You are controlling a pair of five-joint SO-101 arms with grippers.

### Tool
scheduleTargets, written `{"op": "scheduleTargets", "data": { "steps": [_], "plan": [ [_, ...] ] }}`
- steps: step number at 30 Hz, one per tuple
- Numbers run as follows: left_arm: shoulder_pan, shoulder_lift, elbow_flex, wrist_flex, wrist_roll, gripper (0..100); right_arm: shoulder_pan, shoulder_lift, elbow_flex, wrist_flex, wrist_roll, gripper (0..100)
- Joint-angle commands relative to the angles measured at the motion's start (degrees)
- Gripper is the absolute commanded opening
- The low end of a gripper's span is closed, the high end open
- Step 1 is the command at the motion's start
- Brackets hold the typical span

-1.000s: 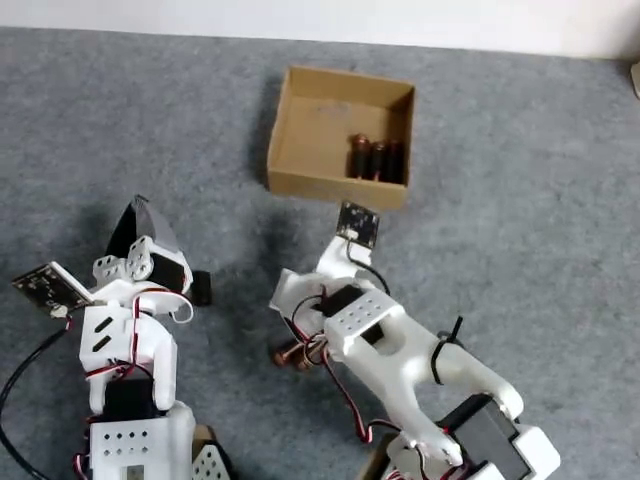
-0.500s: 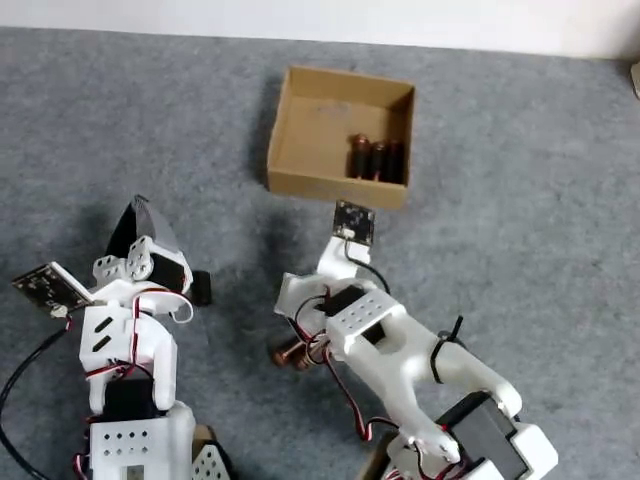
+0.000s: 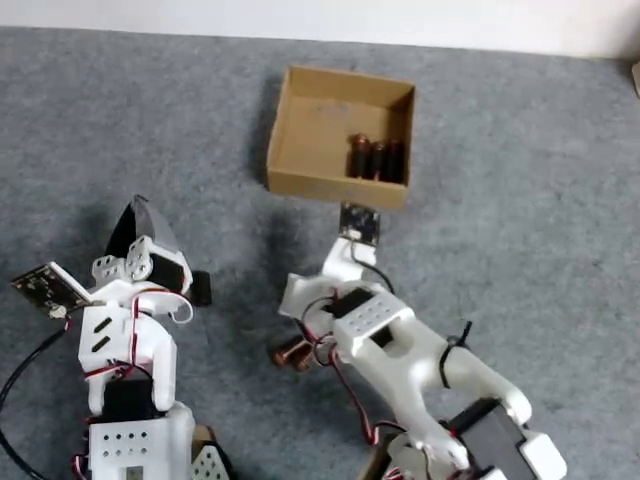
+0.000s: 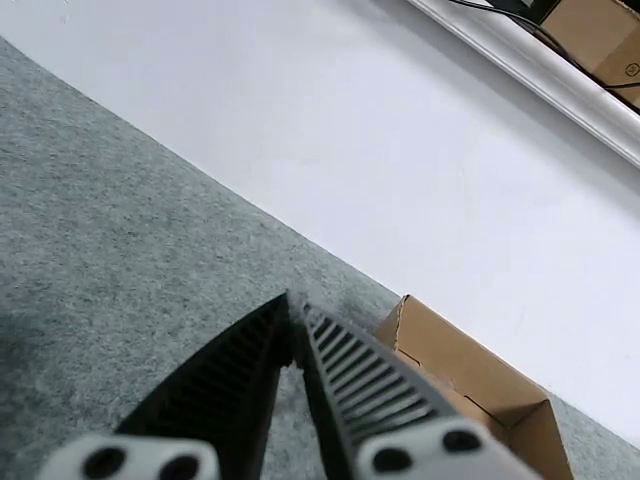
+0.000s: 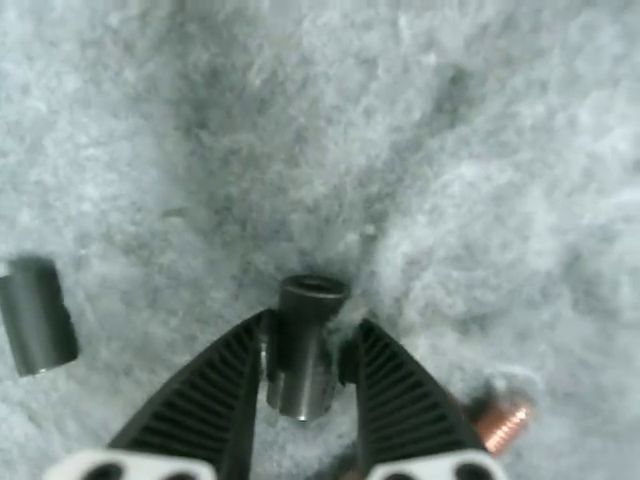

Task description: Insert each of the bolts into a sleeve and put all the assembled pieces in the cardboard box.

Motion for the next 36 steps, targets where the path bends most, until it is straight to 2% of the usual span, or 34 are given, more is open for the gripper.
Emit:
{"op": "scheduleTargets", "data": {
  "steps": [1,7,12,16,19,23,25,29,36],
  "plan": [
    [-0.13,0.40,-3.21,-0.88,0.44,1,2.33,-12.00,-0.04,0.75,4.13,0.3],
    [-0.13,0.40,-3.21,-0.88,0.44,1,3.65,-32.13,0.84,12.35,10.90,0.3],
    [1.54,0.40,-3.47,0.18,0.26,1,12.53,-49.63,4.44,15.52,15.38,0.3],
    [6.64,0.40,-8.57,10.73,-1.76,1,22.46,-64.75,10.59,15.43,18.90,0.3],
    [7.43,0.48,-15.78,20.40,-3.16,1,27.56,-76.18,18.15,15.52,18.99,0.3],
    [7.43,0.66,-22.73,28.57,-1.85,1,29.41,-89.89,30.02,15.60,18.90,0.3],
    [7.34,2.51,-24.04,29.54,-1.93,1,29.58,-89.45,34.86,15.78,18.90,0.3],
    [7.34,13.85,-28.88,29.54,-1.93,1,29.67,-87.25,35.65,14.37,18.90,0.3],
    [9.80,48.31,-41.01,29.89,-4.31,1,33.63,-87.25,35.74,14.46,18.90,0.3]
  ]
}}
